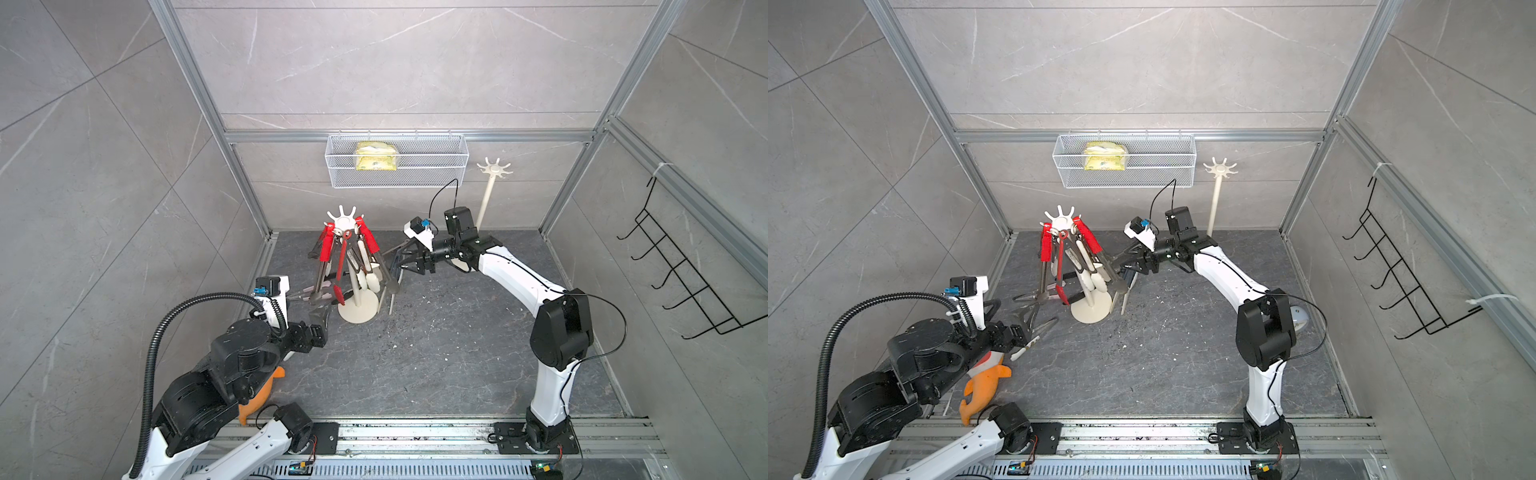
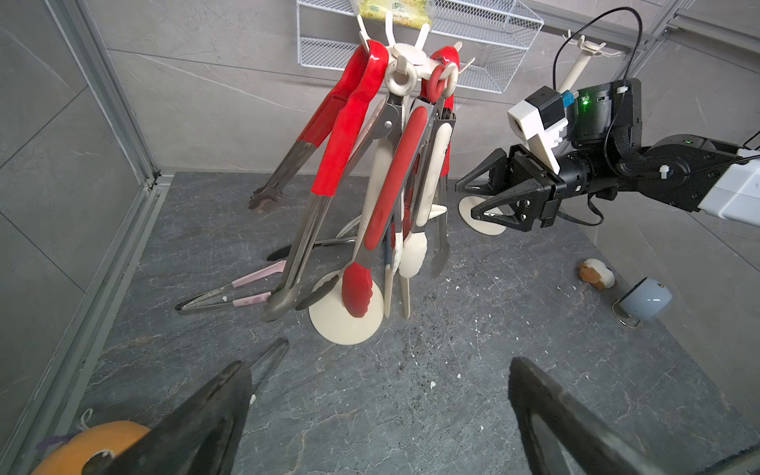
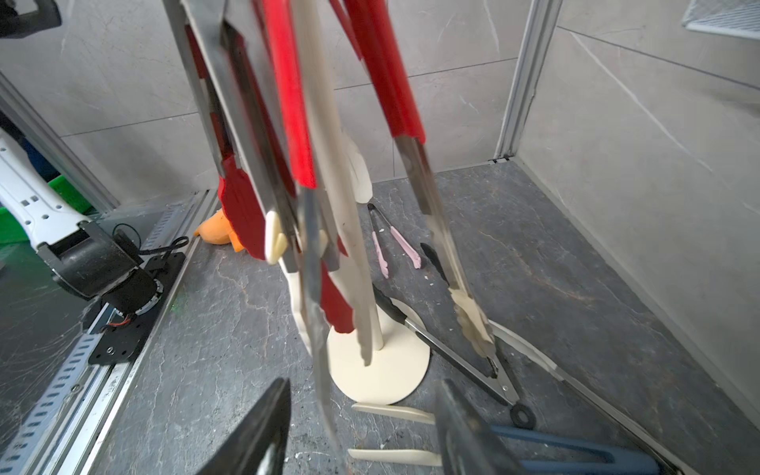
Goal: Hang food tongs on kitchen utensil racks
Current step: Hang the food tongs on the rack, then pick up the food tongs from the center of the board.
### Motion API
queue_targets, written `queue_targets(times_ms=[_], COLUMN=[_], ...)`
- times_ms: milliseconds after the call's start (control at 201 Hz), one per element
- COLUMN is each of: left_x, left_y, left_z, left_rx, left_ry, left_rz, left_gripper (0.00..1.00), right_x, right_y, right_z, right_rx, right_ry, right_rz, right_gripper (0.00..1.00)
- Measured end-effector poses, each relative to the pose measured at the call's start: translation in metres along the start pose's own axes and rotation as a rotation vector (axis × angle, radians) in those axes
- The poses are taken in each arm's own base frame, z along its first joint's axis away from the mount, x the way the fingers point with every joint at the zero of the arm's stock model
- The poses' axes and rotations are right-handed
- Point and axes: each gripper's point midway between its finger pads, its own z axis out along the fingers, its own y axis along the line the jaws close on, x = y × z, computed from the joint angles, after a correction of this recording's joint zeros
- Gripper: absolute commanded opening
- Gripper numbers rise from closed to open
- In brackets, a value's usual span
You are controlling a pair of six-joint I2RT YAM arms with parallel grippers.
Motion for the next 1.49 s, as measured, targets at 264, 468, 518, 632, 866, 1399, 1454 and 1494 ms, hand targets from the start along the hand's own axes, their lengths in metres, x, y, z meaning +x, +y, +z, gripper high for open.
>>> queue_targets(times_ms=[264, 468, 518, 632, 866, 1399, 1454, 1494], left_x=[0.003, 0.011, 0.014, 0.023, 0.045, 0.101, 0.110, 0.118], left_y=[0.003, 0.012, 0.015, 0.021, 0.037, 0.079, 0.090, 0.100], left_z=[-0.002, 0.001, 0.002, 0.005, 0.012, 0.030, 0.032, 0.034], left_rx=[-0.007, -0.057, -0.073, -0.114, -0.204, -0.547, -0.596, -0.631], left_ry=[0.005, 0.023, 0.030, 0.052, 0.101, 0.318, 0.355, 0.381], left_rz=[-0.030, -0.045, -0.048, -0.054, -0.078, -0.276, -0.359, -0.427], left_gripper=[0.99, 0.99, 0.99, 0.99, 0.99, 0.99, 0.99, 0.99], right_x=[-0.033, -0.029, -0.028, -0.027, -0.049, -0.116, -0.116, -0.116], right_y=[-0.038, -0.045, -0.045, -0.041, -0.026, 0.033, 0.039, 0.044], right_z=[-0.027, -0.030, -0.030, -0.032, -0.046, -0.096, -0.099, -0.102], right_rx=[0.150, 0.186, 0.189, 0.188, 0.195, 0.194, 0.194, 0.195], right_ry=[-0.071, -0.066, -0.066, -0.067, -0.113, -0.237, -0.231, -0.228], right_rz=[0.181, 0.304, 0.326, 0.374, 0.419, 0.379, 0.381, 0.382], right_gripper=[0.65, 0.67, 0.67, 0.69, 0.79, 1.00, 1.00, 1.00])
